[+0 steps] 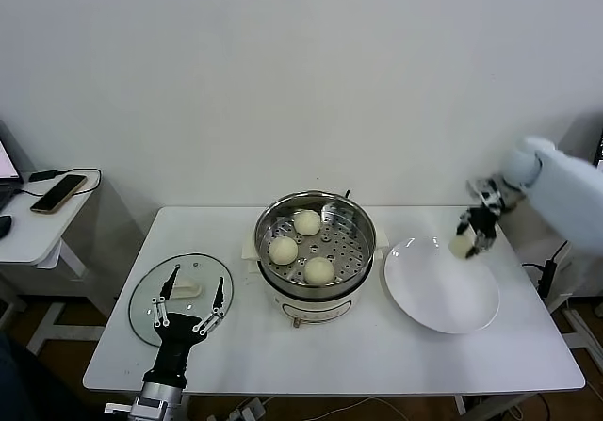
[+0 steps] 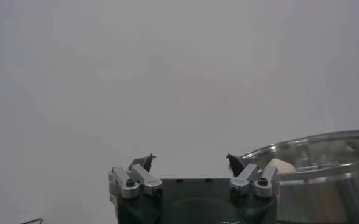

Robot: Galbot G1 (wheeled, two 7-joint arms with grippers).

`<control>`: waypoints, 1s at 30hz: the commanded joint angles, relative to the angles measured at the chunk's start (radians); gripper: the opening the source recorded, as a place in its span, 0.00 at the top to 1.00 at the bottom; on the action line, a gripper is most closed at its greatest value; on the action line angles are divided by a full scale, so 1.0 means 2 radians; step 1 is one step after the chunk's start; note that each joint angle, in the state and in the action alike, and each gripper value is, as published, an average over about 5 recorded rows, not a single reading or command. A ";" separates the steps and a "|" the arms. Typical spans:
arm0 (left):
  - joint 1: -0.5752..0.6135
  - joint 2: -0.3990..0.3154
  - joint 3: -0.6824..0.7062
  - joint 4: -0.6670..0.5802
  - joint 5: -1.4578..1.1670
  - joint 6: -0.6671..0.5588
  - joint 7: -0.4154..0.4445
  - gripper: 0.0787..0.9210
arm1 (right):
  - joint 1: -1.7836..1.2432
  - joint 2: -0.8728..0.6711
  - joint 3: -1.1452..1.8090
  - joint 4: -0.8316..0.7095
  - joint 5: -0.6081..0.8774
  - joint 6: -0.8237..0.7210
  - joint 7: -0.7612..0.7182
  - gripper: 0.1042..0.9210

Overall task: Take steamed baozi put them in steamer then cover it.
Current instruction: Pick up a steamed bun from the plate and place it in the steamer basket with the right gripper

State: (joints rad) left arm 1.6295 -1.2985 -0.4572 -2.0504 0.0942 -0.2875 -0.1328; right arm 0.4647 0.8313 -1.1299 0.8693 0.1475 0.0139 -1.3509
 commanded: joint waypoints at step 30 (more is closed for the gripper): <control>0.000 -0.003 -0.004 -0.002 0.000 0.000 -0.004 0.12 | 0.069 0.229 -0.188 0.035 0.181 -0.088 0.063 0.35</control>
State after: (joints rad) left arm 1.6322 -1.3061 -0.4649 -2.0572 0.0946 -0.2882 -0.1399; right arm 0.6626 1.2253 -1.4835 0.9780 0.5156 -0.1524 -1.2506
